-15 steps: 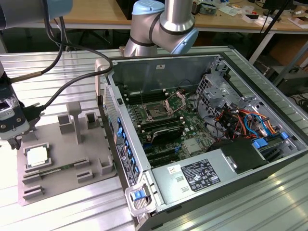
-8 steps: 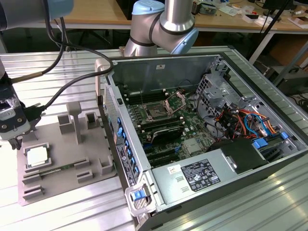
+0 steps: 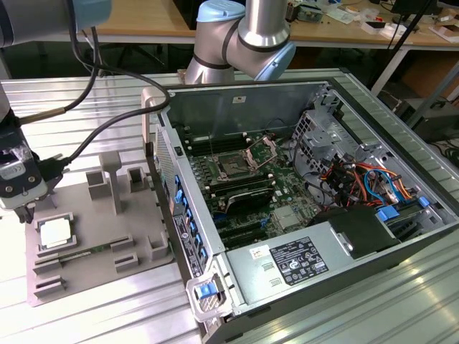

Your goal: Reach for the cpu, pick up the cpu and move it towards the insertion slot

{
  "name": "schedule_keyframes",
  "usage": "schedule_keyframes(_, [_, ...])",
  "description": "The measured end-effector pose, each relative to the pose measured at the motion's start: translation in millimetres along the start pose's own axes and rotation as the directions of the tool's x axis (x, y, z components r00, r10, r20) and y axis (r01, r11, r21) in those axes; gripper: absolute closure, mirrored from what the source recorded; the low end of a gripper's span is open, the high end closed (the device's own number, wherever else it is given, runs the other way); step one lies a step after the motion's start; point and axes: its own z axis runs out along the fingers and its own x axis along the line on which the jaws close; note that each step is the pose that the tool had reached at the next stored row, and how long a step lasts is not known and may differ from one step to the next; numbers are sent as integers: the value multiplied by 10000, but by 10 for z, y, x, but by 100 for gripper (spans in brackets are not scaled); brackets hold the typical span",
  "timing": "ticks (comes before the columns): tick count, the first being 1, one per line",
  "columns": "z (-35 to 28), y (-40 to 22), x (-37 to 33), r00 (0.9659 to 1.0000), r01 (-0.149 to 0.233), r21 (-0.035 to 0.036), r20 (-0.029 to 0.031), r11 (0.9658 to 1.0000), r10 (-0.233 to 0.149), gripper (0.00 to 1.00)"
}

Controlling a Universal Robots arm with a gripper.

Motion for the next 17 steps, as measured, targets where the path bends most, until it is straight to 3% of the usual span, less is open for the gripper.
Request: schedule_keyframes(17, [26,0,-43,10000,0,46,-1,10000,0,89])
